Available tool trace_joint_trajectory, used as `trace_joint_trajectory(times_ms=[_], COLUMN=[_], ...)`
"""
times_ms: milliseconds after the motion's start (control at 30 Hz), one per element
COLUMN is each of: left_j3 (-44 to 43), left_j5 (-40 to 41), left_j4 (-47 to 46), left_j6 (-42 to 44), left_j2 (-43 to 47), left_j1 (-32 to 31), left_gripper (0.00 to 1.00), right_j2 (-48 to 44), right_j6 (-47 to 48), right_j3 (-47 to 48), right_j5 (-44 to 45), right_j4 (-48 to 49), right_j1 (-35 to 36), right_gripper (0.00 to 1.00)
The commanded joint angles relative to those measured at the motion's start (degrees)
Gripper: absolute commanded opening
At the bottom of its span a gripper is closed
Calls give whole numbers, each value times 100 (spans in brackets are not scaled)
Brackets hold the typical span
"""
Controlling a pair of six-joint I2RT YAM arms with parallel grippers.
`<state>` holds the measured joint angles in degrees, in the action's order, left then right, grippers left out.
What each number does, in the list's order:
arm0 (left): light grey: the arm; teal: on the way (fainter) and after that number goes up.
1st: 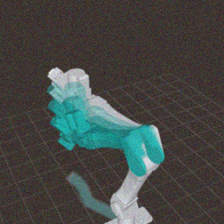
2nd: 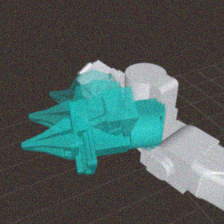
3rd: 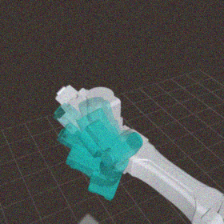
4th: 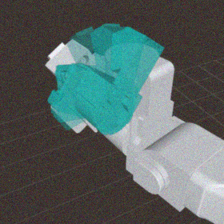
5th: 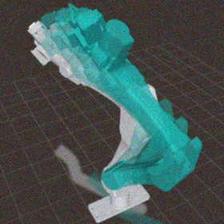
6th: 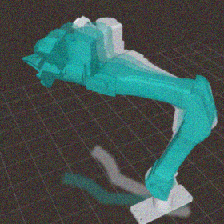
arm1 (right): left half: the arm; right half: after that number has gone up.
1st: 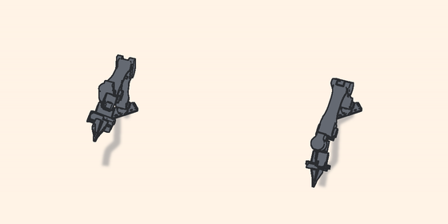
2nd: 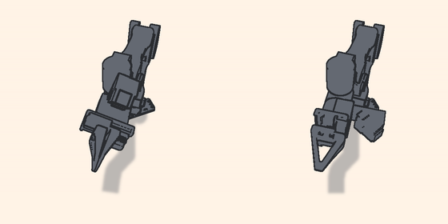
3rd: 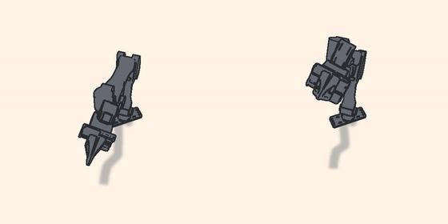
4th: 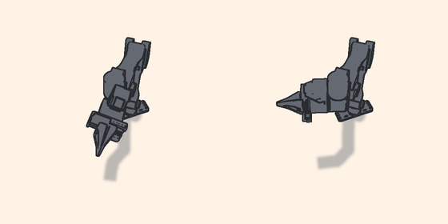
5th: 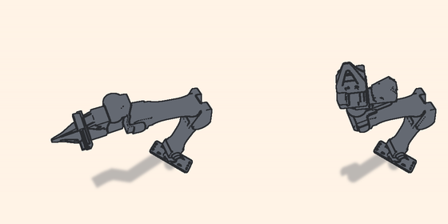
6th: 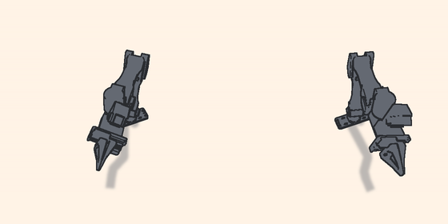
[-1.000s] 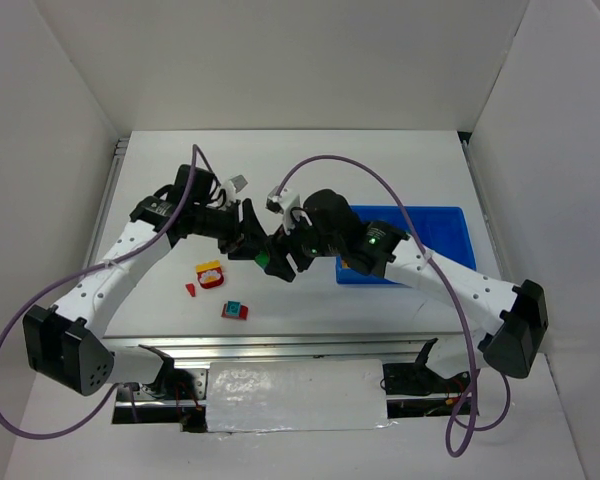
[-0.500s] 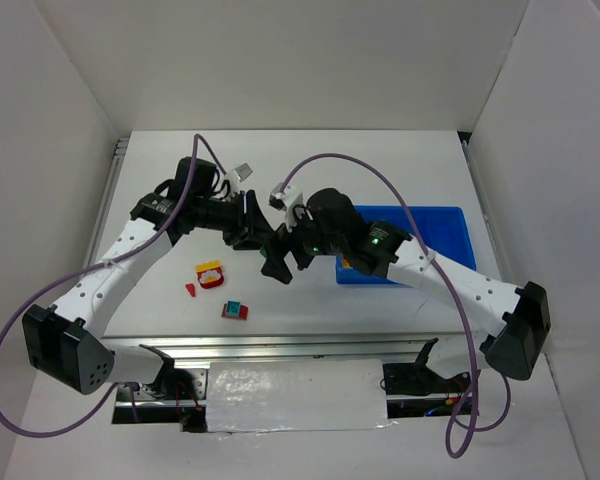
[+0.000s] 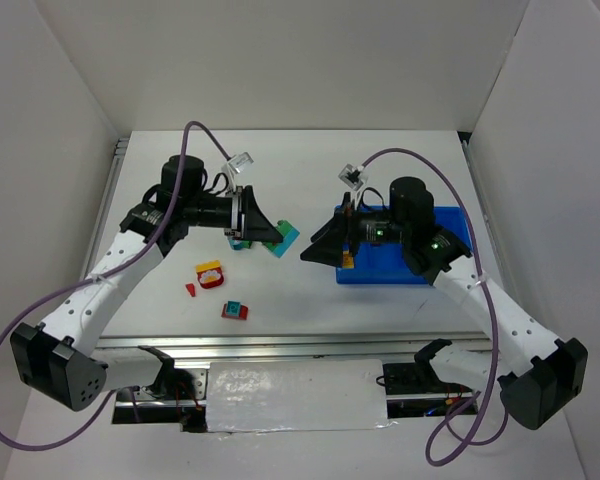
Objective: Sort the legos into containers by color
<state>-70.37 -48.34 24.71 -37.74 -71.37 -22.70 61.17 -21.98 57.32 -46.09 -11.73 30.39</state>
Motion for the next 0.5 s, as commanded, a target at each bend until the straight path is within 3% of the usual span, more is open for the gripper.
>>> trace_joint_trajectory(times_ms=[0,400,467], left_j3=[67,-161,-135], left_j5=[-1062,-2021,-2057], left_j4=[-573,-247,-326], left_j6=[555,1295,1251], left_j2=[158,361,396], left_j1=[-42,-305,-340], left_gripper=[0,0,0], right_j2=[44,581,642], right_j6=[-615,-1045,-1334], right_j3=[33,544,491], right_j5=[-1016,-1017,-1183], right_j4=[917,1409,1820], right_j1=[-156,10,89], right_gripper=[99,92,87])
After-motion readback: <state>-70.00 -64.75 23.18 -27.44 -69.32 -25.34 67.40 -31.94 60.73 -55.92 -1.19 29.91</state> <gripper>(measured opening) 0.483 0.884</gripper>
